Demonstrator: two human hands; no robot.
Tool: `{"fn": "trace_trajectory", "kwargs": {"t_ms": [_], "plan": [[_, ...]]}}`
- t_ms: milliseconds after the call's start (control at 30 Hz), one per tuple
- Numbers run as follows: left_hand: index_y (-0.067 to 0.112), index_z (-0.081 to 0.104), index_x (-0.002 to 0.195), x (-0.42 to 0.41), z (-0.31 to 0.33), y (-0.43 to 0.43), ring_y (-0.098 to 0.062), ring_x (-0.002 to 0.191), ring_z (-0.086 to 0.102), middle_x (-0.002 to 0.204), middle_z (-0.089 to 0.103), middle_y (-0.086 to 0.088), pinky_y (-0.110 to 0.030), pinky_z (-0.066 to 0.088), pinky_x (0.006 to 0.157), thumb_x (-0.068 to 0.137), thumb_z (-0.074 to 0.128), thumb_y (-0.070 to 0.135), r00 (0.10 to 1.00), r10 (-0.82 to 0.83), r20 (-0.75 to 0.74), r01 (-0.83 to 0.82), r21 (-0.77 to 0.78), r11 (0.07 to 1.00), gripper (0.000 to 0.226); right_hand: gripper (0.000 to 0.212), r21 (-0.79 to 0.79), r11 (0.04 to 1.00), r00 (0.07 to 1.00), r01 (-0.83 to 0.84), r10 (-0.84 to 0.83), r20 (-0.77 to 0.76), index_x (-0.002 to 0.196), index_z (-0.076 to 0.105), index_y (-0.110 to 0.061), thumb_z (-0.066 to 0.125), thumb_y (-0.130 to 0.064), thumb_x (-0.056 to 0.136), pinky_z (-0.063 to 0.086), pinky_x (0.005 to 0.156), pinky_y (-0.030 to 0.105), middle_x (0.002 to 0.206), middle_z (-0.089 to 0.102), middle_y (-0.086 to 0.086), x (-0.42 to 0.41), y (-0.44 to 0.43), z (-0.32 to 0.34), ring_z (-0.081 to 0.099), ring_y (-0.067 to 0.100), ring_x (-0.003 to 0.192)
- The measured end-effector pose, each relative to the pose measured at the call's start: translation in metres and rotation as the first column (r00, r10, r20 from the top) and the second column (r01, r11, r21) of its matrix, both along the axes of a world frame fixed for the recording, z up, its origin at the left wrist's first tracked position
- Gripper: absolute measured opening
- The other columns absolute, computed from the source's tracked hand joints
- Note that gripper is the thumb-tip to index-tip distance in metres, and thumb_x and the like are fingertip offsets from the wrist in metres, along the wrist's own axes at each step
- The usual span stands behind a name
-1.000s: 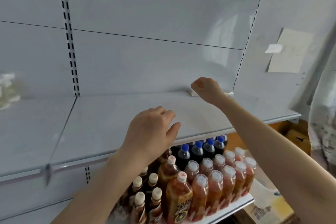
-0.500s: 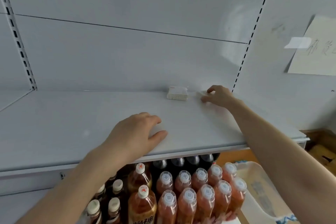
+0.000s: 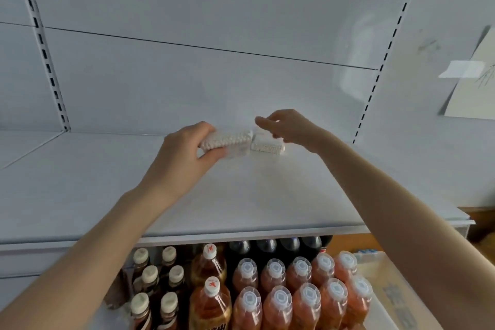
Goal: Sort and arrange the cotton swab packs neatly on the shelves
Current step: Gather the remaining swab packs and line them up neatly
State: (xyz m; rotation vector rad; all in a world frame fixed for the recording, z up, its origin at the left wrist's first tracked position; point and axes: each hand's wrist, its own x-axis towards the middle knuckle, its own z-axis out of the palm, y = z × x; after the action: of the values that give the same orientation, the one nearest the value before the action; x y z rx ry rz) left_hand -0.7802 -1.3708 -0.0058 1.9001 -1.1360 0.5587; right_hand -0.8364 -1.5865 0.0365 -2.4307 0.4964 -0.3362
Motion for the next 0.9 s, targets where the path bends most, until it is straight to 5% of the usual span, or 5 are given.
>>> {"fn": "trace_trajectory", "kwargs": {"t_ms": [100, 333, 500, 667, 900], "plan": [[0.006, 0.057, 0.080, 0.001, -0.002, 0.019, -0.018, 0.065, 0.051, 0.072, 0.056, 0.000, -0.013, 0.033, 0.055, 0.078, 0.074, 0.016, 0.997, 0.077, -0.028, -0.078, -0.040, 0.996, 0.019, 0.058, -0.355, 0.920, 0.950, 0.165, -0.245, -0.192, 0.081, 0.055, -0.002, 0.042, -0.058, 0.090, 0.041, 0.081, 0.034, 0.091, 0.057, 0.012, 0.032, -0.022, -0.020, 0.056, 0.032, 0.102], [0.016, 0.049, 0.071, -0.005, -0.002, 0.064, -0.003, 0.056, 0.049, 0.065, 0.055, 0.004, -0.011, 0.035, 0.047, 0.074, 0.077, 0.029, 0.968, 0.075, -0.239, -0.123, -0.191, 0.974, 0.030, 0.044, -0.025, 0.979, 0.980, 0.200, -0.200, 0.005, 0.113, 0.047, -0.009, 0.071, -0.020, 0.078, 0.043, 0.058, 0.030, 0.108, 0.048, 0.010, 0.045, -0.005, -0.022, 0.048, 0.024, 0.090], [0.015, 0.057, 0.076, -0.017, 0.000, 0.119, 0.002, 0.058, 0.055, 0.063, 0.060, 0.015, -0.011, 0.039, 0.050, 0.067, 0.066, 0.035, 0.899, -0.099, -0.427, -0.082, -0.386, 0.919, 0.024, 0.054, 0.350, 0.921, 0.953, -0.167, 0.060, 0.298, 0.130, 0.041, -0.008, 0.065, -0.003, 0.082, 0.056, 0.068, 0.024, 0.111, 0.058, 0.011, 0.027, 0.066, -0.001, 0.062, 0.018, 0.081], [0.029, 0.060, 0.086, -0.014, -0.007, 0.205, 0.003, 0.076, 0.065, 0.077, 0.069, 0.017, -0.015, 0.052, 0.060, 0.064, 0.067, 0.023, 0.813, -0.147, -0.564, -0.216, -0.525, 0.823, 0.024, 0.042, 0.414, 0.759, 0.843, -0.502, 0.321, 0.432, 0.121, 0.052, -0.005, 0.063, 0.003, 0.081, 0.056, 0.082, 0.033, 0.114, 0.061, 0.015, 0.020, 0.180, 0.012, 0.064, 0.025, 0.095], [0.022, 0.060, 0.090, -0.006, -0.032, 0.387, -0.005, 0.073, 0.067, 0.079, 0.071, 0.010, -0.028, 0.053, 0.068, 0.089, 0.058, 0.015, 0.712, -0.133, -0.689, -0.465, -0.605, 0.647, 0.007, 0.035, 0.305, 0.553, 0.631, -0.776, 0.680, 0.373, 0.101, 0.064, -0.020, 0.068, 0.004, 0.076, 0.050, 0.071, 0.015, 0.096, 0.066, -0.005, 0.044, 0.394, -0.005, 0.064, 0.004, 0.083]]}}
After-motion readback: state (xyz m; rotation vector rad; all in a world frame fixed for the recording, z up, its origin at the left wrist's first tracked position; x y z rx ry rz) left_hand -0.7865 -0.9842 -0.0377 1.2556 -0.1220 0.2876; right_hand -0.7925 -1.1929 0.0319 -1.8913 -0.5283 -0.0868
